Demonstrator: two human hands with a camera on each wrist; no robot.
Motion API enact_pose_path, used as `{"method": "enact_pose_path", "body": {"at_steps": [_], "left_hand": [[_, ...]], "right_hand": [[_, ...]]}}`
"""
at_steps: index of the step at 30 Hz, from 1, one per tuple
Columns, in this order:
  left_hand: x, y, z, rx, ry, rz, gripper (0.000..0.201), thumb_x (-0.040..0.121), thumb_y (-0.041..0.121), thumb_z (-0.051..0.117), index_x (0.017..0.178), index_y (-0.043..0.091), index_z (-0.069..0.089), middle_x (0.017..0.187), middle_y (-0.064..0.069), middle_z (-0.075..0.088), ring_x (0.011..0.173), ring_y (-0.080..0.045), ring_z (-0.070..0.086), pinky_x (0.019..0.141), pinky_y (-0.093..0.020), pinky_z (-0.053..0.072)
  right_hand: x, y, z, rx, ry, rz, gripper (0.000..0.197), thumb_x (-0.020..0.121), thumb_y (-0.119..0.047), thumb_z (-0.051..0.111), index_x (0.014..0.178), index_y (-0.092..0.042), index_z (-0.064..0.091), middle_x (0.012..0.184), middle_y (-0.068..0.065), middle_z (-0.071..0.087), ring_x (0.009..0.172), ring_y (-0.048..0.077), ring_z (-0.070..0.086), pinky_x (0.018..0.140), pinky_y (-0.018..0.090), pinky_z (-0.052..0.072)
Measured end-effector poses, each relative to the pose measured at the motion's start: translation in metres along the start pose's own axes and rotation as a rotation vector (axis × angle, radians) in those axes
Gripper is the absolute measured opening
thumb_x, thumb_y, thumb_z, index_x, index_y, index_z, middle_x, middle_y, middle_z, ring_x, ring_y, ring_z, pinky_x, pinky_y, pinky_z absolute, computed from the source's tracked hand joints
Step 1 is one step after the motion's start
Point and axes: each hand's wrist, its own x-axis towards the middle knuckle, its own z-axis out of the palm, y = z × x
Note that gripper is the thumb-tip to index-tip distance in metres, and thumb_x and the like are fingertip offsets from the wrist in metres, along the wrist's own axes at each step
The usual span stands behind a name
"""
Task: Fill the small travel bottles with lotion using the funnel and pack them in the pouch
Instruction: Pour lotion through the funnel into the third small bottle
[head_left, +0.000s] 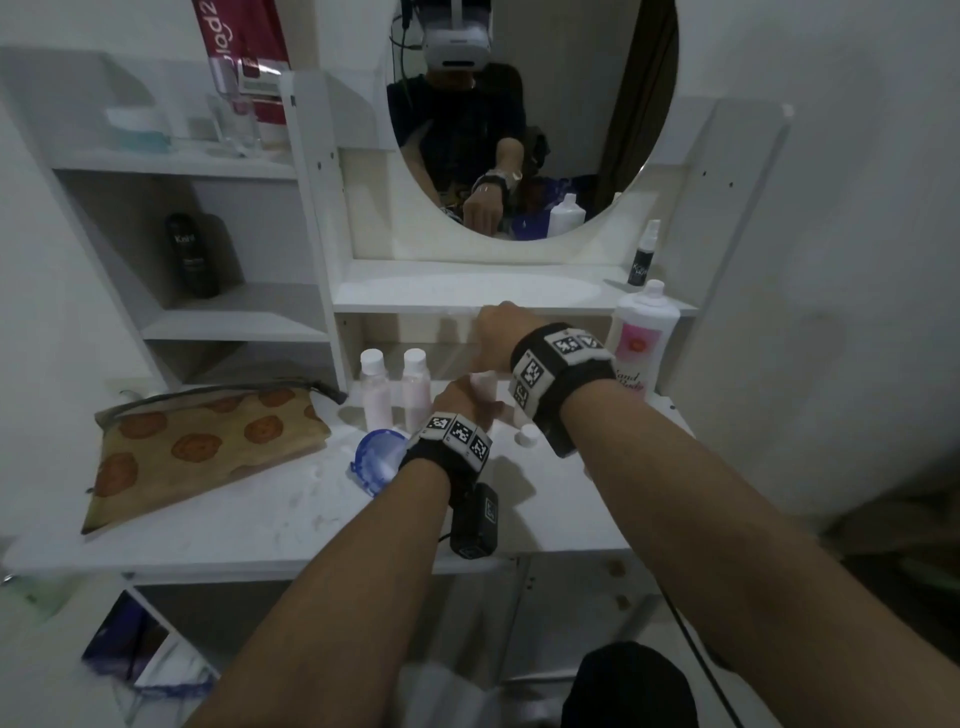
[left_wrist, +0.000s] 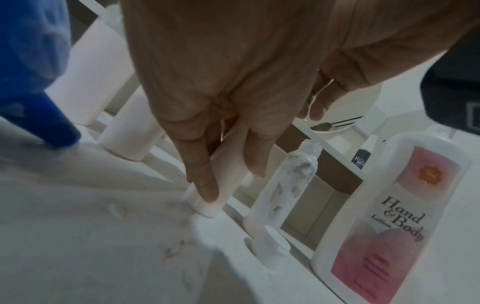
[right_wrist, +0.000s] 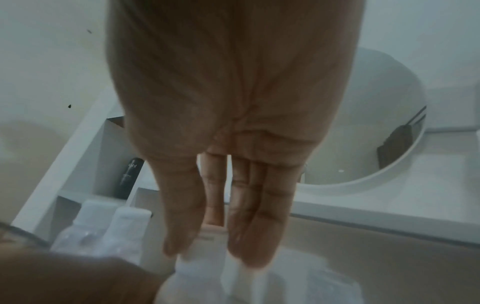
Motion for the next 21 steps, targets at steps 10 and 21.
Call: {"method": "enact_pose_path", "body": {"at_steps": [10,21], "left_hand": [[-0.002,0.003,-0.004,0.292,0.023,0.055,0.033,0.096,0.029,0.049,0.119,0.009,0.059,0.118,-0.012,0.064,0.104,-0.028,0.061,0.079,-0.031,0.042],[-0.002,-0.001,-0.005,0.342,0.008,0.071,0.034,0.094,0.029,0.049,0.121,0.008,0.055,0.117,-0.01,0.064,0.105,-0.029,0.061,0.079,-0.03,0.041]], "right_hand": [[0.002,0.007,0.01,-0.005,0.004,-0.042,0.034,0.092,-0.03,0.065,0.116,-0.007,0.061,0.111,0.011,0.065,0.095,0.027,0.063,0.074,0.03,0.046],[0.0,0.014,0.023,-0.011,0.024,-0.032,0.041,0.094,-0.049,0.057,0.106,-0.01,0.058,0.097,0.004,0.061,0.081,0.02,0.052,0.073,0.031,0.041]]}}
